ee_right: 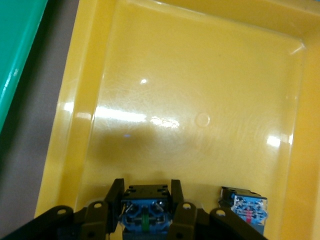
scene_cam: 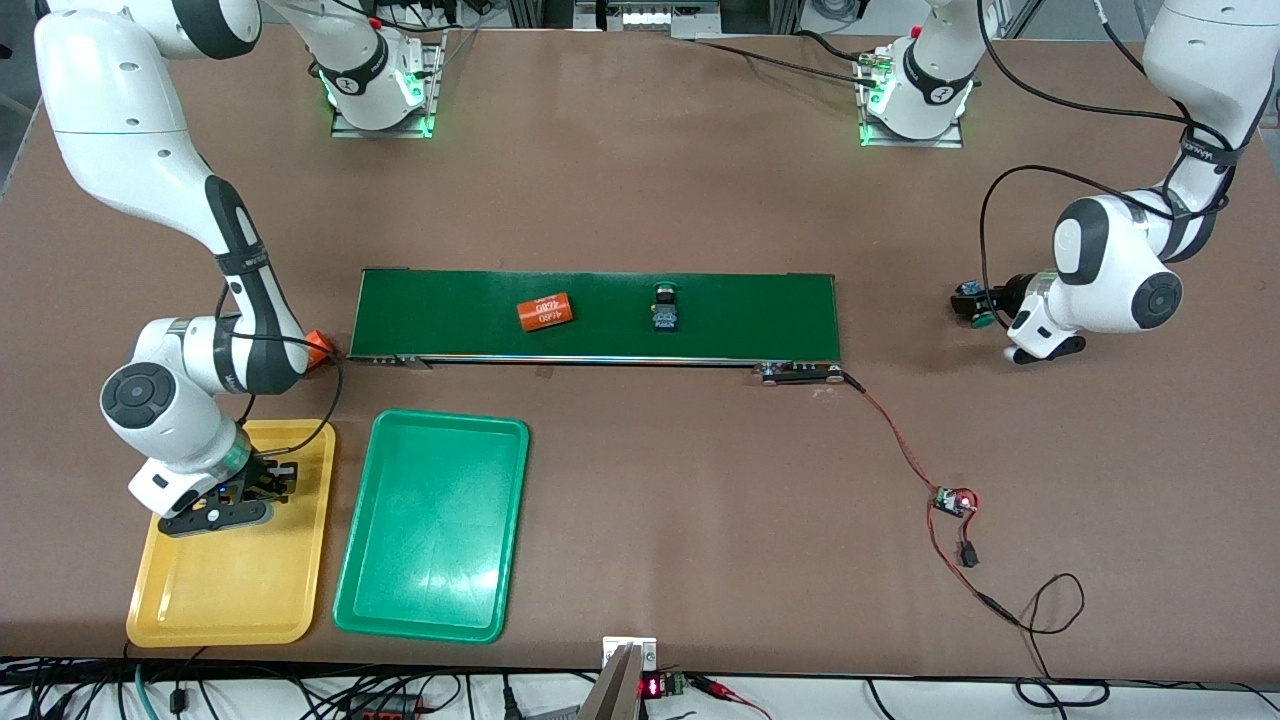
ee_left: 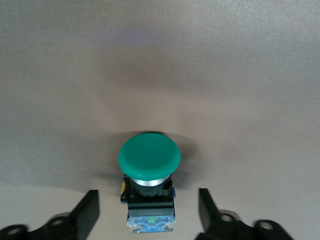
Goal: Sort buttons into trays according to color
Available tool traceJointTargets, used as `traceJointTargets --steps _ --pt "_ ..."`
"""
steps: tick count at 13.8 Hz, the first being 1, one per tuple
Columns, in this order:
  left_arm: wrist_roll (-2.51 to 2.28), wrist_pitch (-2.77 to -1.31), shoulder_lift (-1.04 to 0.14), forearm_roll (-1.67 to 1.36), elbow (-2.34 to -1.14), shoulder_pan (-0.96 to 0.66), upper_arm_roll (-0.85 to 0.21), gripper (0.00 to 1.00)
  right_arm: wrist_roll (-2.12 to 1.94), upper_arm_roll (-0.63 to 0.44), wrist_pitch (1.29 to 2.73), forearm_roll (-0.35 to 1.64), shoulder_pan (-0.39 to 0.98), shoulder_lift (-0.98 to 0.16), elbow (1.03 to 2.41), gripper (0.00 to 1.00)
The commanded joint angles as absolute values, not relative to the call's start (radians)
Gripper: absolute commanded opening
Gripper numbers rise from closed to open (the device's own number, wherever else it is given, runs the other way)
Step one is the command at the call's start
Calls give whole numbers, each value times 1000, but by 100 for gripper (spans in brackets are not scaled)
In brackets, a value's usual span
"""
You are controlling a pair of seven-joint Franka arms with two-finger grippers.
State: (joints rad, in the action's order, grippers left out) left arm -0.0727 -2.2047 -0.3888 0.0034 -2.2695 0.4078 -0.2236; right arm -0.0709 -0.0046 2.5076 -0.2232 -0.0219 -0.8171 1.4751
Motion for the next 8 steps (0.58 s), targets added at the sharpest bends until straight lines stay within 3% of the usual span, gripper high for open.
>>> traceJointTargets --steps 1,2,4,6,8 --pt "-48 -2217 -374 -20 -2279 387 -207 30 -78 -2 2549 -218 -28 -842 1451 73" --pt "-49 -2212 -368 -20 -2273 385 -207 23 -78 0 2559 -216 -28 -842 1453 80" --pt "-63 -2200 -333 -18 -2257 365 -210 19 -78 0 2557 -216 -23 -835 1454 93" --pt "-69 -2056 -307 -18 -2167 347 -224 19 -72 0 2514 -213 -15 -795 1474 100" --pt "-77 -1886 -314 -23 -2041 276 -224 19 -36 8 2424 -213 -9 -737 1494 100"
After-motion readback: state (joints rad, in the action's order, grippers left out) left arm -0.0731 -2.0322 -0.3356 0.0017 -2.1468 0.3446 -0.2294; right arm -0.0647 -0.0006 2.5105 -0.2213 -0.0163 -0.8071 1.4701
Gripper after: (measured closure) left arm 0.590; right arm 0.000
